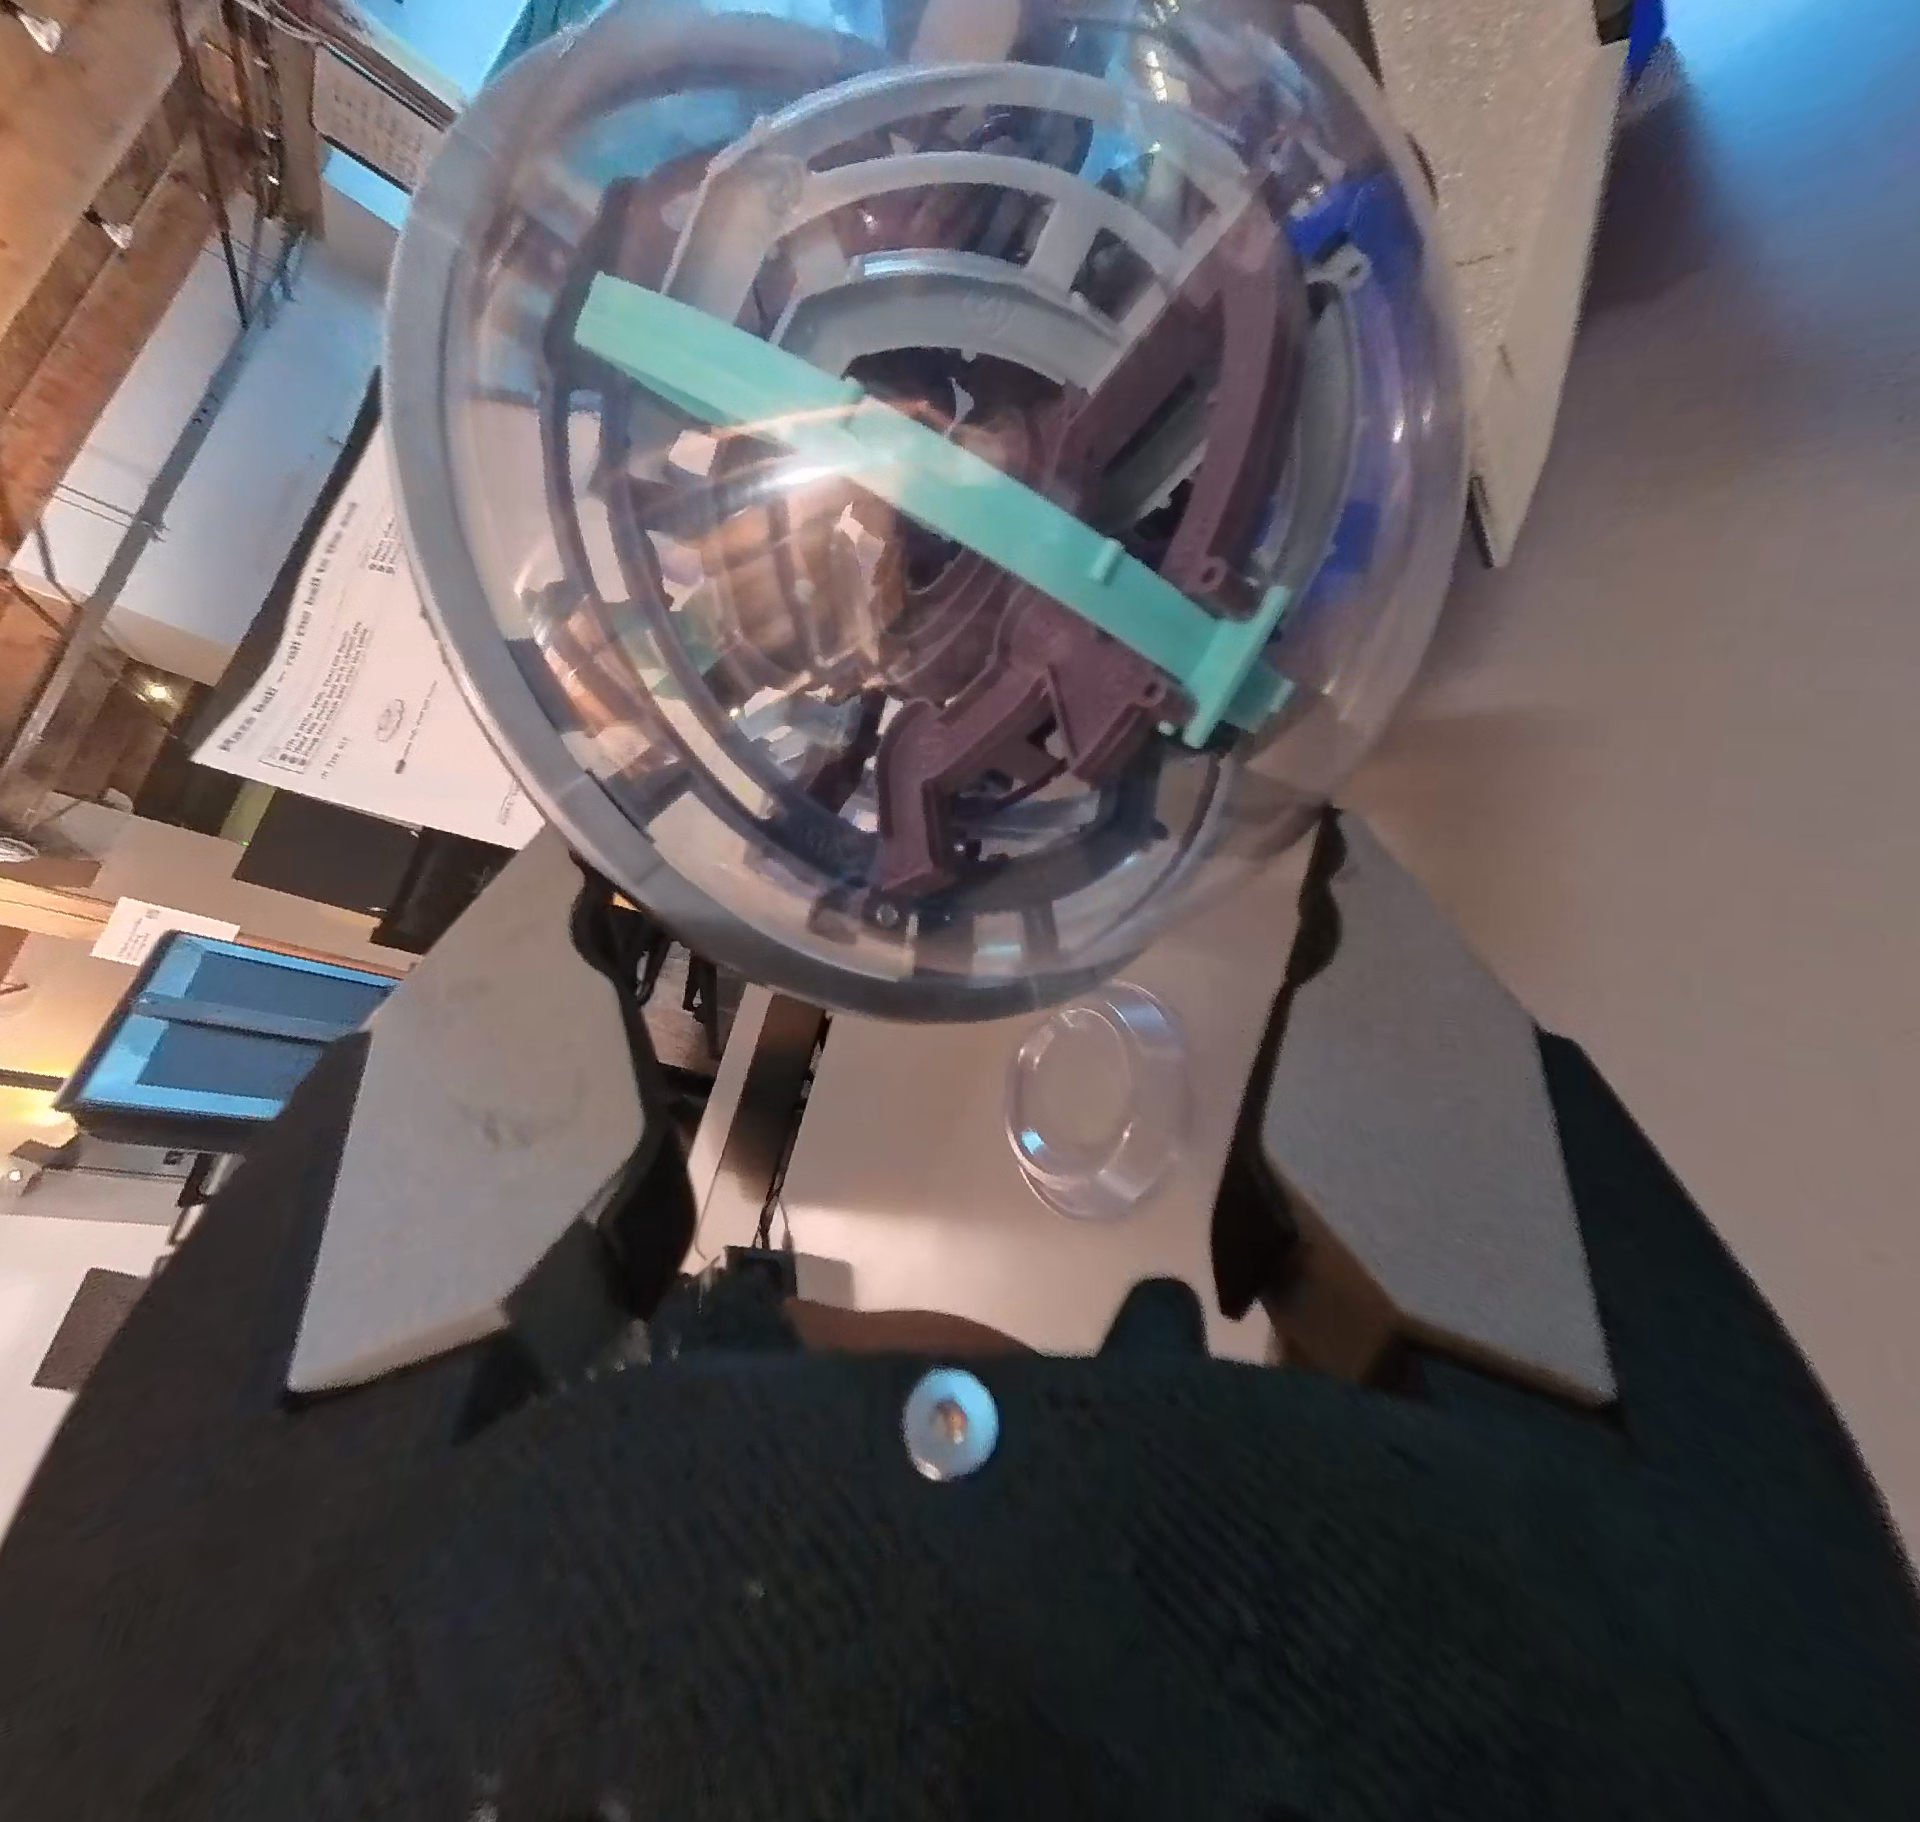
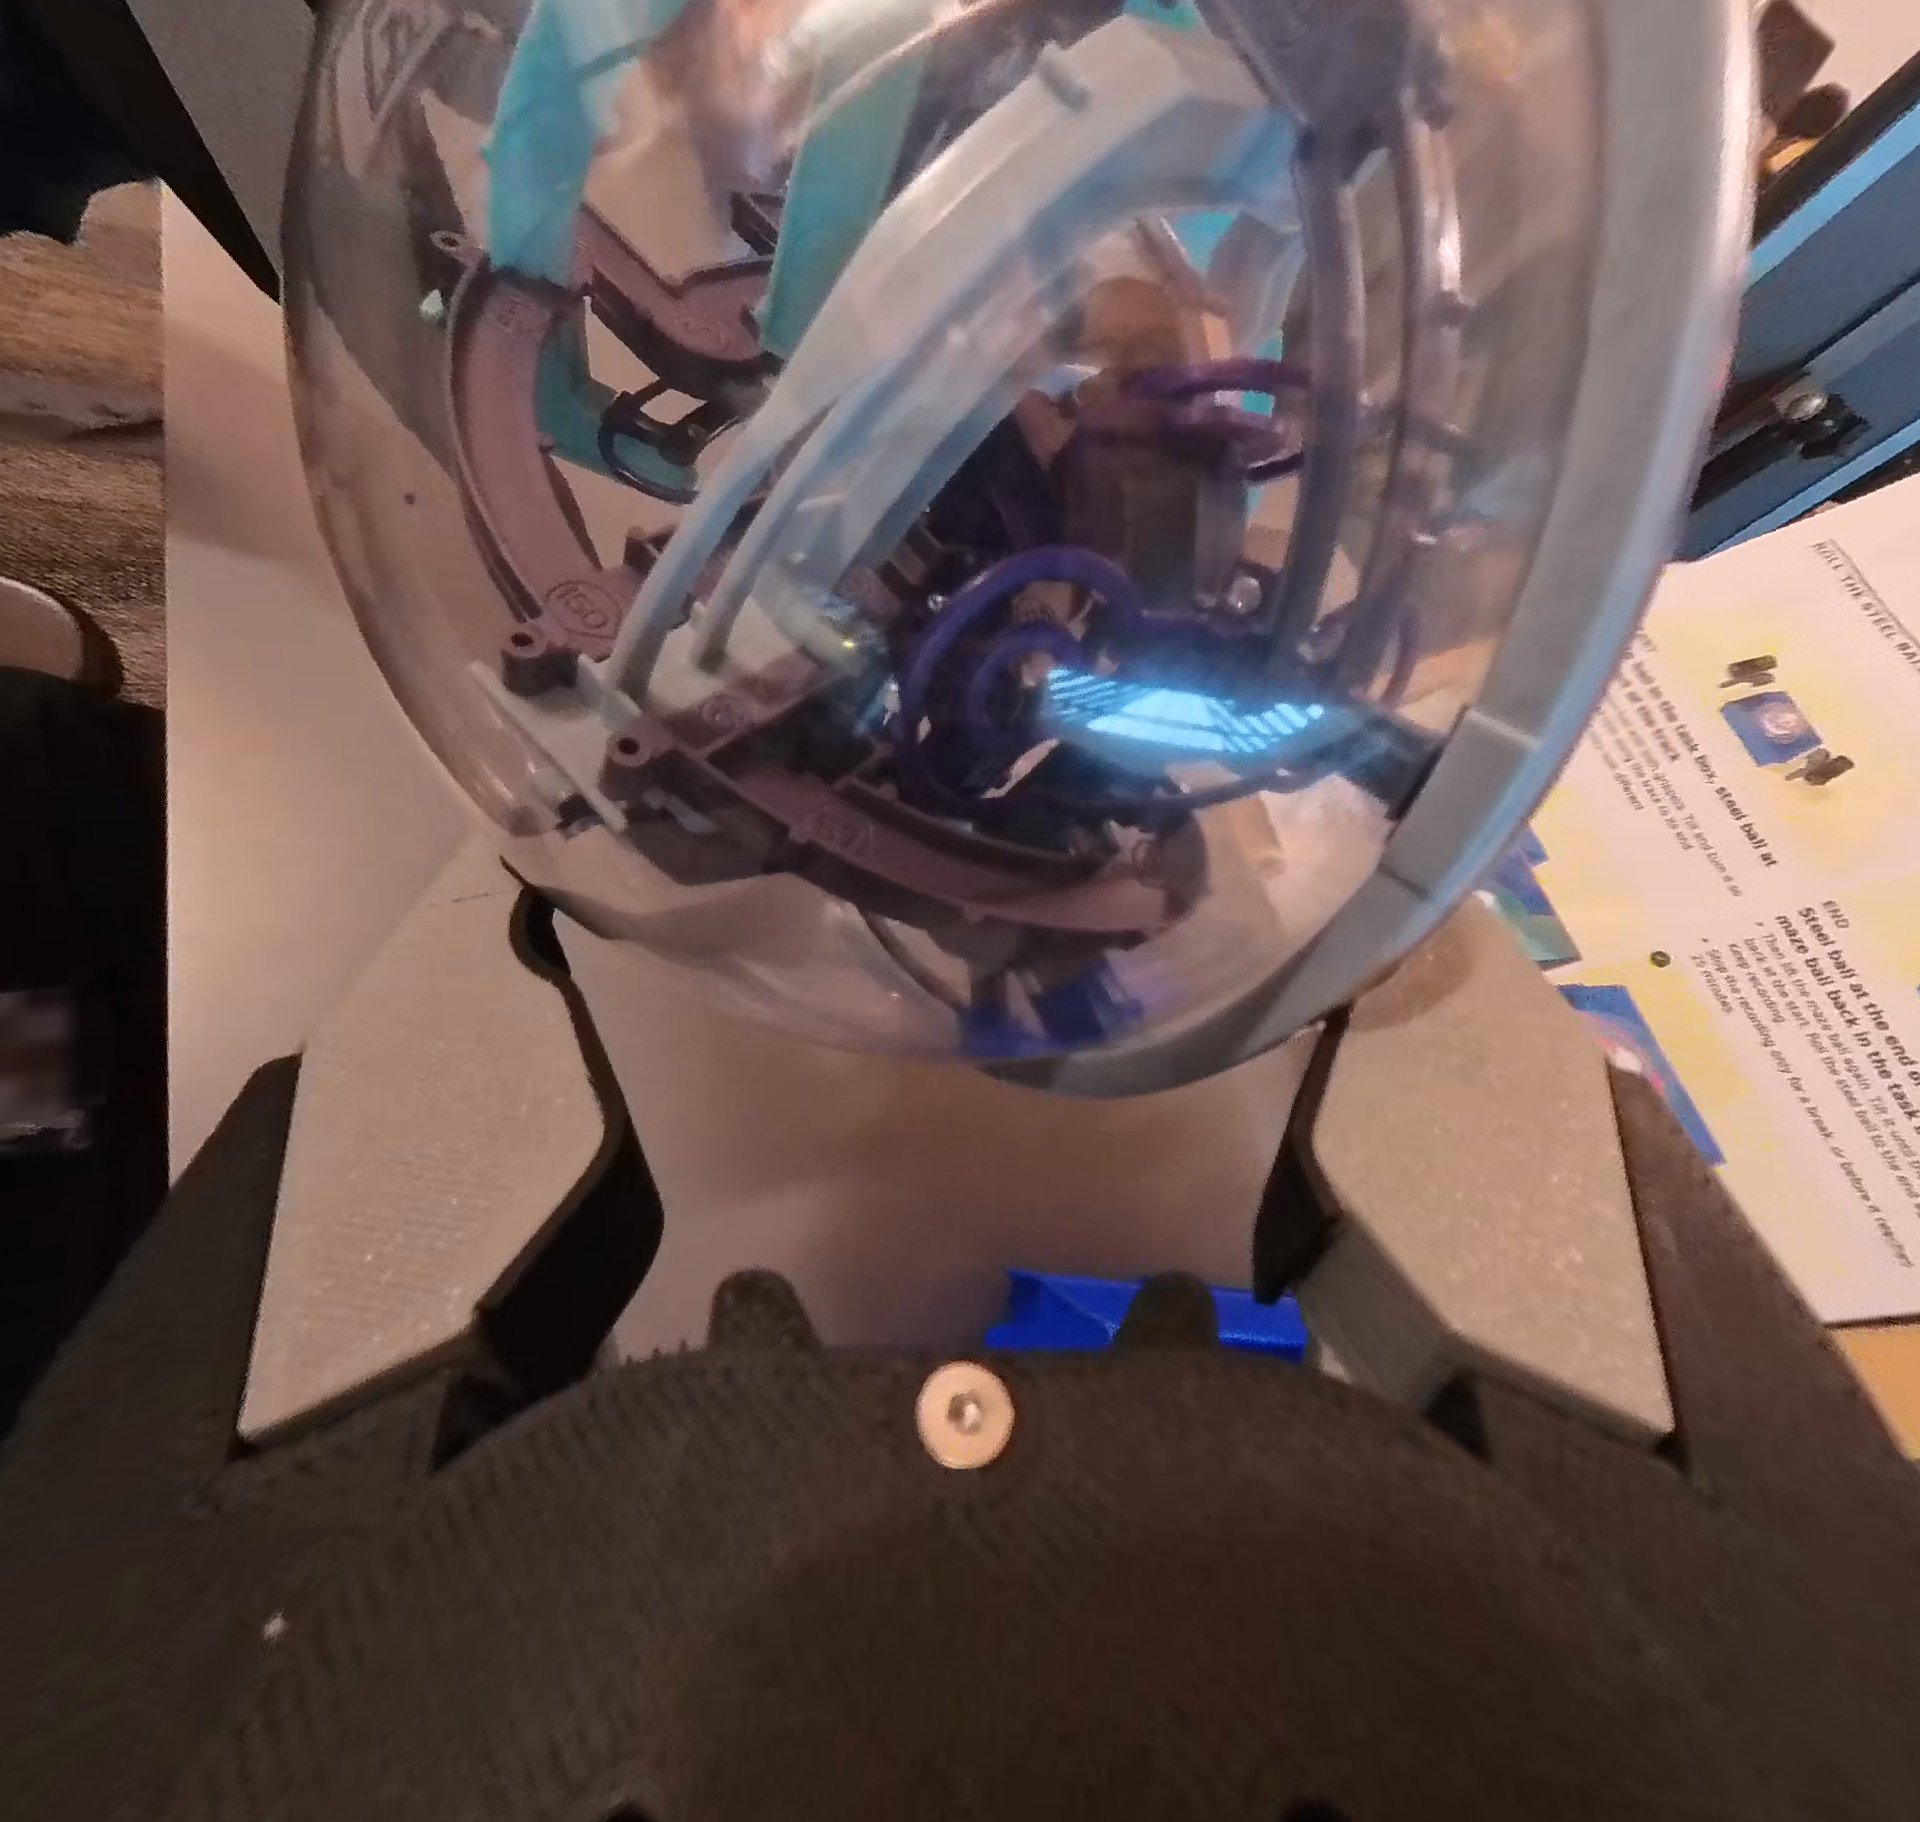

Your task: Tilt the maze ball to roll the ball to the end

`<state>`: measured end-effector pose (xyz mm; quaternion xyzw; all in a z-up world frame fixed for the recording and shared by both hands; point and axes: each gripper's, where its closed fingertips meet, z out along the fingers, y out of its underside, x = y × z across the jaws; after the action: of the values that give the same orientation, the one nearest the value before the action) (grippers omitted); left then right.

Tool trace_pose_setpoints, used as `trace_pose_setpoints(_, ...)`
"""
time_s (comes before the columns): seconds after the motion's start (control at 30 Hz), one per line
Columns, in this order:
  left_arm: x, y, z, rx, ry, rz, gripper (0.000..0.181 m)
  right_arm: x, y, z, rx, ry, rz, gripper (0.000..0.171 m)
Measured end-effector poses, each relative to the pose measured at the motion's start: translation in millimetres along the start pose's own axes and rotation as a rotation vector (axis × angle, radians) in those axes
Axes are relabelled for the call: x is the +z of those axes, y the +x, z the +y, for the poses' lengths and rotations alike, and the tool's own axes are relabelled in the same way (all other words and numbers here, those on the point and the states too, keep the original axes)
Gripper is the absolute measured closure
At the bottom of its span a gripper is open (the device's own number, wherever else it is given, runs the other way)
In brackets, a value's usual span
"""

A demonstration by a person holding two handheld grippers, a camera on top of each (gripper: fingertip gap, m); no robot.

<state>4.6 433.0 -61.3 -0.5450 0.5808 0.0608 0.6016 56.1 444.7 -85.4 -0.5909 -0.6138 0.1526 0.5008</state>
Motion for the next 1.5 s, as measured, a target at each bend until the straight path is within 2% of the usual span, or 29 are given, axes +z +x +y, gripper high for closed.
trace_pose_setpoints(0.6,3.3,31.0,25.0,-0.077,-0.054,0.098,0.053,17.5,-25.7,27.7,0.106,-0.034,-0.083,0.024)
trace_pose_setpoints(1.5,15.7,80.7,42.8,-0.168,-0.054,0.196,0.054,18.8,-59.6,72.5,0.197,-0.163,-0.154,0.026)
